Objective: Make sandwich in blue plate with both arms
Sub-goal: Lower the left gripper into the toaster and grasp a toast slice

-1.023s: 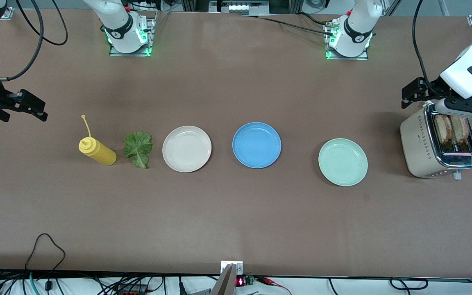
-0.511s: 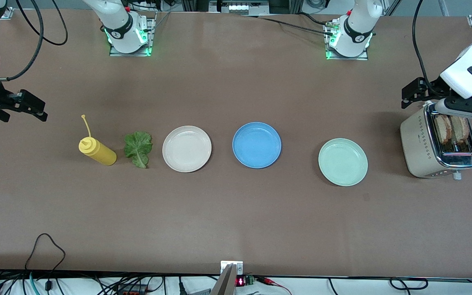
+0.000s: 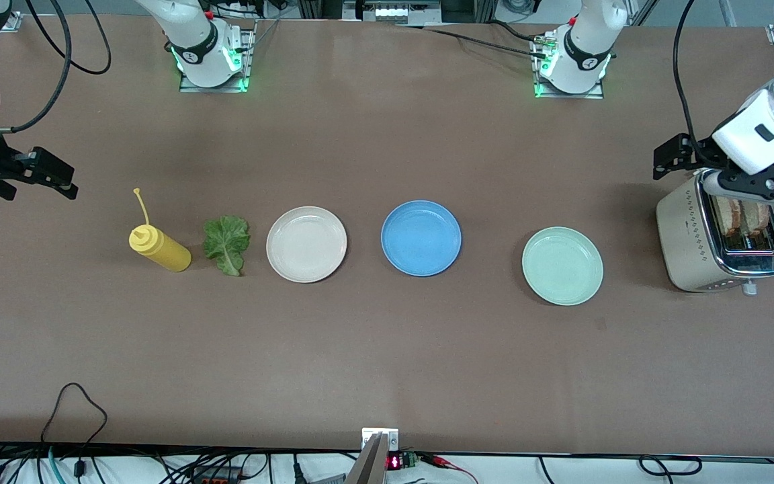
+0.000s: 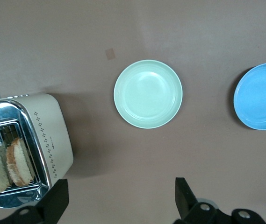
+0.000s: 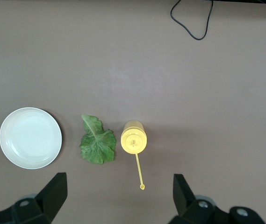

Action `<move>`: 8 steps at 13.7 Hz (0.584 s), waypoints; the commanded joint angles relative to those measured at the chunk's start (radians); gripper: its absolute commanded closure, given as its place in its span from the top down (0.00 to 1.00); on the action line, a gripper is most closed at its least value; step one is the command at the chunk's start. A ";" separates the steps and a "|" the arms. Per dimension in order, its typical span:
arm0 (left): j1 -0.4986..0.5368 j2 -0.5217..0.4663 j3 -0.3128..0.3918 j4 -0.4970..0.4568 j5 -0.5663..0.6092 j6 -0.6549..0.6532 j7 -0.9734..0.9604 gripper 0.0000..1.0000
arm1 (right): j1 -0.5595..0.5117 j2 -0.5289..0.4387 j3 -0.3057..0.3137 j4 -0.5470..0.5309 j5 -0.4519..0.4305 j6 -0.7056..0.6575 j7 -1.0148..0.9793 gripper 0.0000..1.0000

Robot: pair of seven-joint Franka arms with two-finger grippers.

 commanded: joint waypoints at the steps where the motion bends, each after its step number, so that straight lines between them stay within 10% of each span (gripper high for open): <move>1: 0.005 0.043 0.001 0.025 -0.009 -0.032 0.005 1.00 | -0.007 0.001 0.008 0.010 -0.004 0.001 0.010 1.00; 8: 0.089 0.087 0.004 0.016 0.002 -0.071 0.014 1.00 | -0.006 0.001 0.008 0.010 -0.006 0.001 0.009 1.00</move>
